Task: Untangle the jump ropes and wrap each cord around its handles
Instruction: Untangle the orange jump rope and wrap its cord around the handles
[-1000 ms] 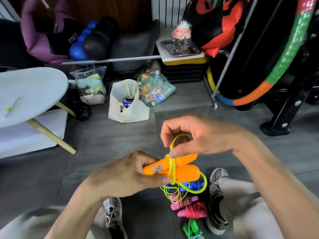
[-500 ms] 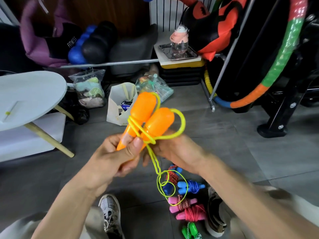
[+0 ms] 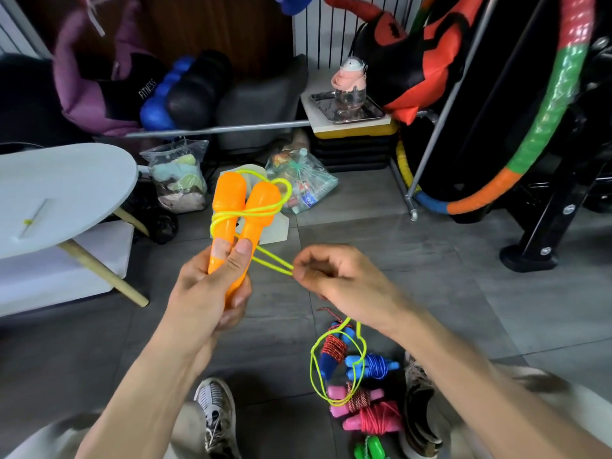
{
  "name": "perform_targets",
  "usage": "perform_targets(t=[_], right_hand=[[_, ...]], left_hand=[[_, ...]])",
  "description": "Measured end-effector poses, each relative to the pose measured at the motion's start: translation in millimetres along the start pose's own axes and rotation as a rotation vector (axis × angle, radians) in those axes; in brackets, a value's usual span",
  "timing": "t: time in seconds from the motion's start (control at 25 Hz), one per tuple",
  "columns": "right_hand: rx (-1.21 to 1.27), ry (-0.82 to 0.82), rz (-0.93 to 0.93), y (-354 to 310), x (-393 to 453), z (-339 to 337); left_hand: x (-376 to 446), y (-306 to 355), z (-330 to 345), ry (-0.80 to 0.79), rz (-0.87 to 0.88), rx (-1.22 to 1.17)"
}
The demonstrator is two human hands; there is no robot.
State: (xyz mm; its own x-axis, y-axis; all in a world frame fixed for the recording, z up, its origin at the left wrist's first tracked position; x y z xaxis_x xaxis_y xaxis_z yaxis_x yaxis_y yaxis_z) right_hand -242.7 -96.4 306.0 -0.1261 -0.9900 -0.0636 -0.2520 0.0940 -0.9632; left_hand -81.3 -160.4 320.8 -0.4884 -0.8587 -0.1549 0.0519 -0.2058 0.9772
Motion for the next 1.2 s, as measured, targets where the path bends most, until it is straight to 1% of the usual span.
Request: perform_targets(t=[0.12,0.24,0.36,0.4,0.52,0.6,0.64,0.68,0.76,0.84,0.96,1.0,1.08,1.12,1.2], right_hand=[[-0.152,-0.025,-0.091,-13.9,-6.7,-10.0],[-0.402,0.042,-0.173,-31.2,-15.7,-24.8],[-0.840,0.174,-0.303,-47.5,-25.3,-24.0],[-0.936,0.206,-0.326,-50.9,-27.1,-23.7],[-0.996,0.248,-0.336,-56.2,-25.7,-40.4],[-1.052,0.328,-0.376,-62.0,-24.9,-56.7],[-1.072,0.324,-0.396,-63.3,-23.5,-60.8],[-1.068,0.256,-0.410,-62.8,-20.5,-60.9],[-1.006,0.050,-0.416,-57.9,-14.9,-55.5],[-0.894,-0.095,-0.342,-51.2,-8.5,-56.7],[-0.512,-0.319,-0.102,-35.3,-1.7,-52.7],[-0.422,-0.392,-0.054,-32.5,-1.5,-48.5],[-0.275,-0.558,0.003,-30.6,-3.8,-38.5],[-0.184,-0.632,0.024,-29.9,-5.7,-33.4],[0.021,-0.708,0.046,-29.7,-8.4,-28.3]], left_hand=[[-0.7,3.9,-1.7,0.047,0.049,-0.005],[-0.2,4.7,1.9,0.077,0.061,-0.018],[4.7,-1.6,4.9,0.118,0.030,0.022],[6.3,-2.6,6.4,0.118,0.039,0.087],[6.6,-0.6,18.8,0.058,0.164,0.463],[6.3,-7.0,32.5,-0.056,0.199,0.701],[5.7,-12.5,38.8,-0.120,0.180,0.775],[5.0,-19.1,43.4,-0.191,0.146,0.833],[-0.1,-32.4,52.9,-0.356,0.059,0.875],[-7.9,-36.9,59.6,-0.522,0.032,0.854],[-17.6,-36.2,65.8,-0.700,0.029,0.844],[-20.4,-37.6,68.4,-0.753,0.018,0.837],[-28.0,-37.4,74.8,-0.842,0.005,0.786],[-32.3,-35.8,77.7,-0.875,-0.008,0.723],[-38.7,-32.6,80.3,-0.898,-0.039,0.569]])
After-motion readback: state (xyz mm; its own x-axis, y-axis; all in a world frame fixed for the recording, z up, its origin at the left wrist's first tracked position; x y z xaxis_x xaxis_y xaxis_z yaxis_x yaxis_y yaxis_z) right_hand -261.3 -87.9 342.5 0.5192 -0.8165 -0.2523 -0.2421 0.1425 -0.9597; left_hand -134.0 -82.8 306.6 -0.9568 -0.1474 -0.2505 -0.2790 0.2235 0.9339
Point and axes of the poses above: each hand's wrist, its own x-axis towards the middle knuckle, its own z-axis out of the palm, y = z × x, the point moved 6 cm from there along x, towards the middle knuckle, and after that the axes turned 1 degree about x, right-handed, at the moved point
